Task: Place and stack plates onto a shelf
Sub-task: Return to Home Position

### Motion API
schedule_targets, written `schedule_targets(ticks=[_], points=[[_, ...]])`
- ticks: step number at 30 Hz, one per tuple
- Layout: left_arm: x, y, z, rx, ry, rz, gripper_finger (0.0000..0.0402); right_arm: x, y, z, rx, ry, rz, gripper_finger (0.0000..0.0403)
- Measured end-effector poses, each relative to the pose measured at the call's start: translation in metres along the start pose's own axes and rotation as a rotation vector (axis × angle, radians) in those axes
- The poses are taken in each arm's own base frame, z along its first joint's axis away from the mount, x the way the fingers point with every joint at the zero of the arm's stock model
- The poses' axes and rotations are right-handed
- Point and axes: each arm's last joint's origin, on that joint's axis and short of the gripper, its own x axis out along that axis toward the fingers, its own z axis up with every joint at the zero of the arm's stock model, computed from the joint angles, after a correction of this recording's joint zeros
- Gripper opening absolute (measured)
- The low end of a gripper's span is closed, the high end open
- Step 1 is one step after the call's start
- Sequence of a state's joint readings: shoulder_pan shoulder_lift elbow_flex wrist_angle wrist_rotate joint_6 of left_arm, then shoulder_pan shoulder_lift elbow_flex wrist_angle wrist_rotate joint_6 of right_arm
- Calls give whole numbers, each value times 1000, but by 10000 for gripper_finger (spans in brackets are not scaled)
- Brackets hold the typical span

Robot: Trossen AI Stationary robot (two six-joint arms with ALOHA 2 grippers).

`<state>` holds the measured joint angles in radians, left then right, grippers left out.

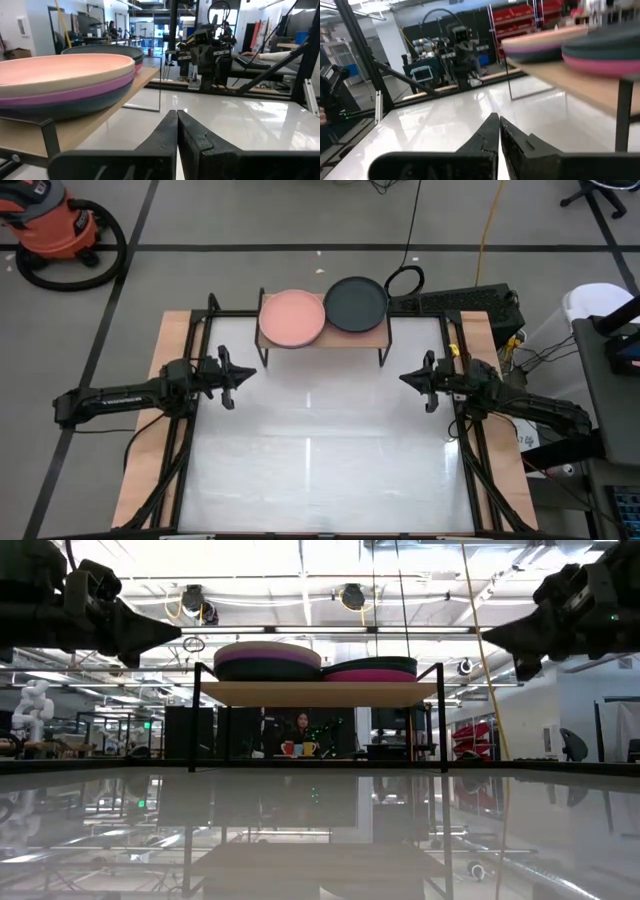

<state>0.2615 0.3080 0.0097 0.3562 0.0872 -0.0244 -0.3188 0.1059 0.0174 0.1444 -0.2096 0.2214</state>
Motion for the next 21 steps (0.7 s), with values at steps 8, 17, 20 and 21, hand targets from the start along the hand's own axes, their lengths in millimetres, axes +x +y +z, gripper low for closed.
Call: schedule_targets(ticks=[8, 17, 20, 21], points=[[0, 0, 1, 20, -8, 8, 5, 0, -2, -8, 98, 79, -21, 0], [0, 0, 1, 22, -8, 9, 4, 0, -1, -5, 90, 49, -11, 0], [0, 0, 1, 22, -8, 9, 4, 0, -1, -5, 84, 54, -12, 0], [0, 0, 1, 22, -8, 9, 4, 0, -1, -5, 84, 52, -12, 0]])
